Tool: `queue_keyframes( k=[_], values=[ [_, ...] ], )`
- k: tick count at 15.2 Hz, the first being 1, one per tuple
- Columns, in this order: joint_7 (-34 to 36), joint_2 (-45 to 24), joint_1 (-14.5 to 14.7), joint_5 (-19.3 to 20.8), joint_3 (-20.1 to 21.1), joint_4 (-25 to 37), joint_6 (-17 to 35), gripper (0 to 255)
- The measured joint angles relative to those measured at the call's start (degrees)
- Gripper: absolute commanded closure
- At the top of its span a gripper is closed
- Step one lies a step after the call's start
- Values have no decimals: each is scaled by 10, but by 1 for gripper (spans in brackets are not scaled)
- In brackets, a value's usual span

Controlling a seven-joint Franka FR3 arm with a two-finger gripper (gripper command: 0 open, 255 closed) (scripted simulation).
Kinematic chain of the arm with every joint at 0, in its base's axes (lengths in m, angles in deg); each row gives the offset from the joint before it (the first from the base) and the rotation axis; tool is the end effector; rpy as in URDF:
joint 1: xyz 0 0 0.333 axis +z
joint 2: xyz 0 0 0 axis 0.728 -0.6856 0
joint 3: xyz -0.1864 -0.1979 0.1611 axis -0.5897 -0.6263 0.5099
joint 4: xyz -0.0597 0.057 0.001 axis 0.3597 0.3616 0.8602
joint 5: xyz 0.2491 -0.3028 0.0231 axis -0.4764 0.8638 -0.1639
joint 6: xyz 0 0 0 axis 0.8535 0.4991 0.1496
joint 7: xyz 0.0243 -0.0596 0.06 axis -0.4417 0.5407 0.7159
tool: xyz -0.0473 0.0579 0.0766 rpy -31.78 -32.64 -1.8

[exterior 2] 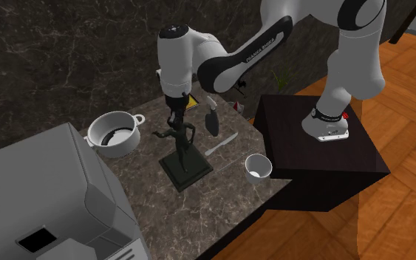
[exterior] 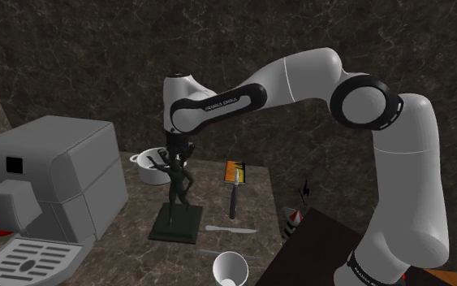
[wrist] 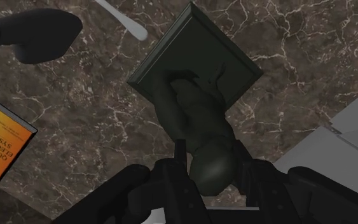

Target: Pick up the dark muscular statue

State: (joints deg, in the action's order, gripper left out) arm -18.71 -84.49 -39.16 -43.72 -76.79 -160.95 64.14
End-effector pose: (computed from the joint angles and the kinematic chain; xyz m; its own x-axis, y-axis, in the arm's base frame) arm 0.6520 0.2091 0.3934 0.9791 -0.1840 0.0863 -0.1838 -0.9829 -0.0106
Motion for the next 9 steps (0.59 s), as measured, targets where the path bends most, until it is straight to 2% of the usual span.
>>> queue_keyframes(
  k=[9],
  values=[
    [-6, 17, 0, -6, 3, 41, -57, 255]
  ],
)
